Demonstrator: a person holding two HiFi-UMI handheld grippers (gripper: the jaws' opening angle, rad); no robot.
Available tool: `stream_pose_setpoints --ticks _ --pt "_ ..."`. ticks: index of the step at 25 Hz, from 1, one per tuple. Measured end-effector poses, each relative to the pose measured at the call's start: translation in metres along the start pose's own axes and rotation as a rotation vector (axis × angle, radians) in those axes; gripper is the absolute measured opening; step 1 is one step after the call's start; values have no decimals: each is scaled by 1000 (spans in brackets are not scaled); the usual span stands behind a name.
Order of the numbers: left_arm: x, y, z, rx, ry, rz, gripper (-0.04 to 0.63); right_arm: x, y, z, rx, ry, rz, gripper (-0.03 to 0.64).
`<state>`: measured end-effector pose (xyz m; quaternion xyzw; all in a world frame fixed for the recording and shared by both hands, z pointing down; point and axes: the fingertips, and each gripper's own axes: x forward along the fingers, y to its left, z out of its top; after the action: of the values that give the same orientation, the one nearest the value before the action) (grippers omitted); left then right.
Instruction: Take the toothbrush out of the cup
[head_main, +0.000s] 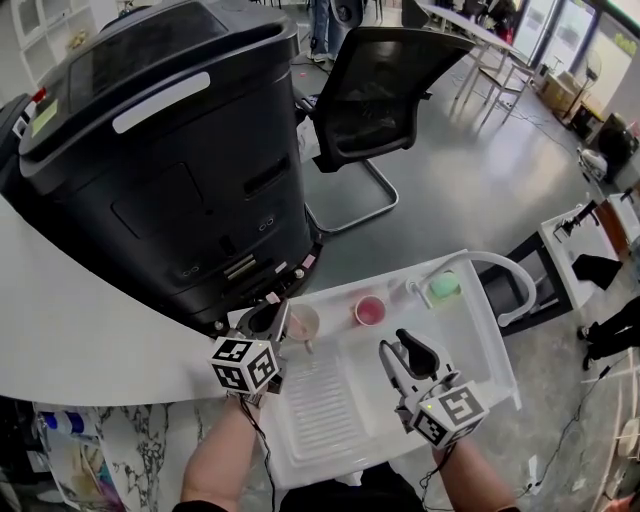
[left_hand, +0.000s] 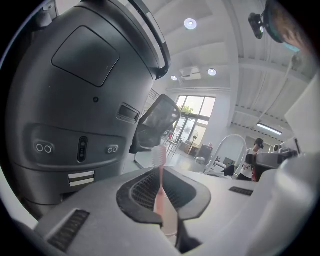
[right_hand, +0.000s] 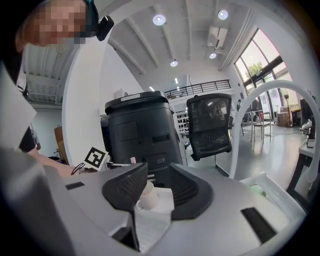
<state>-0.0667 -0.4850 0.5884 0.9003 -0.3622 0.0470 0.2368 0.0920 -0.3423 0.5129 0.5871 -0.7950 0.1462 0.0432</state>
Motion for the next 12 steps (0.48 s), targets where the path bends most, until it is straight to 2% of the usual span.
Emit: stream_pose_setpoints --ticks 12 --pt "-53 -52 51 120 -110 13 32 -24 12 23 -18 -54 73 146"
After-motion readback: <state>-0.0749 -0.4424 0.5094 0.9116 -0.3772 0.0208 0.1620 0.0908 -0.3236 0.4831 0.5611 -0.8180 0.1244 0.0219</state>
